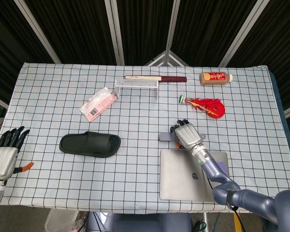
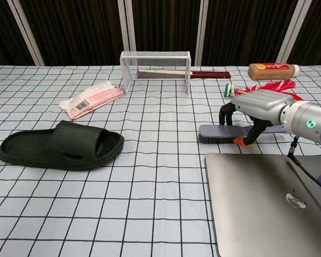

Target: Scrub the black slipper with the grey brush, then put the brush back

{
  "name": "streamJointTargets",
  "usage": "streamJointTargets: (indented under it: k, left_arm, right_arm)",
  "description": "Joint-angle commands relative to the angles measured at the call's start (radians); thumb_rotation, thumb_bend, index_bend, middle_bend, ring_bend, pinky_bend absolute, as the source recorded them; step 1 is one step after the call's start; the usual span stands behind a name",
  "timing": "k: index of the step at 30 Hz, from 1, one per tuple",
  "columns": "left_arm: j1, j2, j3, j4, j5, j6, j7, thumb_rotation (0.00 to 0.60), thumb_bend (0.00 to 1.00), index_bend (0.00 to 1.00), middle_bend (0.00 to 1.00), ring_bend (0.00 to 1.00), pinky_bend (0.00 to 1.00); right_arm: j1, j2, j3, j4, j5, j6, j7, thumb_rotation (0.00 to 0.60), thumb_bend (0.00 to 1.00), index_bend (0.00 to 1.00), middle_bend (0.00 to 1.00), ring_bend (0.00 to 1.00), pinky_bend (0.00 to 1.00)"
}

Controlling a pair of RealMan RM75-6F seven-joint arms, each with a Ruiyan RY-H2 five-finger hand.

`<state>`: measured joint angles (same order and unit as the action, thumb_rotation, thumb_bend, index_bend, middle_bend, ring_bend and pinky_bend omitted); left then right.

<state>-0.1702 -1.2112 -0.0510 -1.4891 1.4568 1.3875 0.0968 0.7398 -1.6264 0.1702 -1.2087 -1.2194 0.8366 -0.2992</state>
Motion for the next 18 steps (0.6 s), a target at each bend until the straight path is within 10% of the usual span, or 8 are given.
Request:
streamJointTargets:
  k: [1, 18]
  left_arm:
    - [0.001, 0.0, 0.001, -0.001, 0.002, 0.002, 0.0, 0.6, 0.0, 0.0, 0.0, 0.0, 0.0]
    - [0.003, 0.003, 0.008, -0.002, 0.009, 0.007, -0.001, 0.6, 0.0, 0.0, 0.0, 0.0, 0.0]
  right_arm:
    - [-0.001, -0.003, -0.002, 0.006, 0.001, 0.007, 0.003, 0.6, 0.39, 0.43, 0.43, 0.25, 0.3]
    - [-0.008, -0.004, -0.015, 0.007, -0.023, 0.054, 0.001, 0.6, 0.52, 0.61, 0.57, 0.48, 0.54]
